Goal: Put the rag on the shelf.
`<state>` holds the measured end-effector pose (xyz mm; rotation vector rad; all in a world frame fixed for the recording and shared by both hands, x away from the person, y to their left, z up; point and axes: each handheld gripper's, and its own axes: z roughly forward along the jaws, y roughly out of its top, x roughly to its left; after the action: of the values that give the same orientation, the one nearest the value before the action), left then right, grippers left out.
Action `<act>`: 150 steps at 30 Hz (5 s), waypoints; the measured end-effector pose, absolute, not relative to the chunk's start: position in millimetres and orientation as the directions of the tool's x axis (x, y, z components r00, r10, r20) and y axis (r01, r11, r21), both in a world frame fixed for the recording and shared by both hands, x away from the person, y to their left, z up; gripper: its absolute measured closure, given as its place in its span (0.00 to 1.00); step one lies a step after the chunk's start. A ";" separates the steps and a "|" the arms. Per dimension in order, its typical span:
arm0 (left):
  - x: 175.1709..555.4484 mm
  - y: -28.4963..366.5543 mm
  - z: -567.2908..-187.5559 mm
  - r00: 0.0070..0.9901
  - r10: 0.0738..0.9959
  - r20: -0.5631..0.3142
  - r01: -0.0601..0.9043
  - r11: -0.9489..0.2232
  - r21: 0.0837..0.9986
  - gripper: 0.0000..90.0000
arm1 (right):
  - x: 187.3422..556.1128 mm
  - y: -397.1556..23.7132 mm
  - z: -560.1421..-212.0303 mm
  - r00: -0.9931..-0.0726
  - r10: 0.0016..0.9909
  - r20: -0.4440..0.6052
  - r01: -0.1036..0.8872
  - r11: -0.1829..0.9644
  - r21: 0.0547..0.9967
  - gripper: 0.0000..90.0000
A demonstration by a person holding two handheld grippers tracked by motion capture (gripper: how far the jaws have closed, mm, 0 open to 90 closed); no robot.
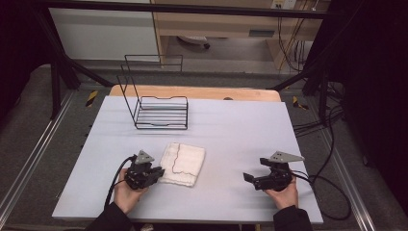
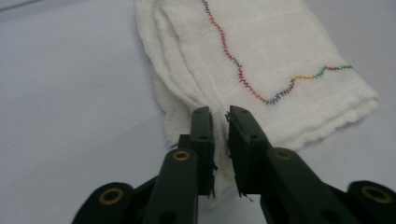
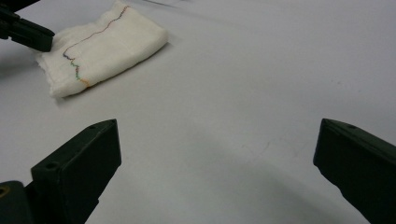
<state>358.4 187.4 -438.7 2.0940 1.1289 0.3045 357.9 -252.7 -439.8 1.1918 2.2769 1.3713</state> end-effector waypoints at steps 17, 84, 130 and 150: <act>409.3 188.9 -420.7 0.599 0.786 -0.150 0.604 -0.321 0.729 0.29 | 358.4 -251.7 -440.7 -0.640 0.739 0.210 0.530 0.227 0.817 0.01; 446.8 163.0 -454.3 0.634 0.759 -0.146 0.576 -0.338 0.744 0.86 | 414.1 -145.3 -429.7 -0.621 0.754 0.214 0.572 0.249 0.782 0.10; 447.1 162.1 -451.6 0.615 0.773 -0.156 0.598 -0.328 0.731 0.87 | 439.0 -84.8 -450.6 -0.615 0.749 0.247 0.631 0.280 0.723 0.87; 429.1 173.1 -423.1 0.616 0.771 -0.161 0.525 -0.250 0.814 0.90 | 417.2 -87.6 -422.0 -0.669 0.715 0.205 0.508 0.239 0.827 0.89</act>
<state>429.1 173.1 -423.1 1.9253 1.0290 0.3381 417.2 -87.6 -422.0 1.1542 2.2931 1.4010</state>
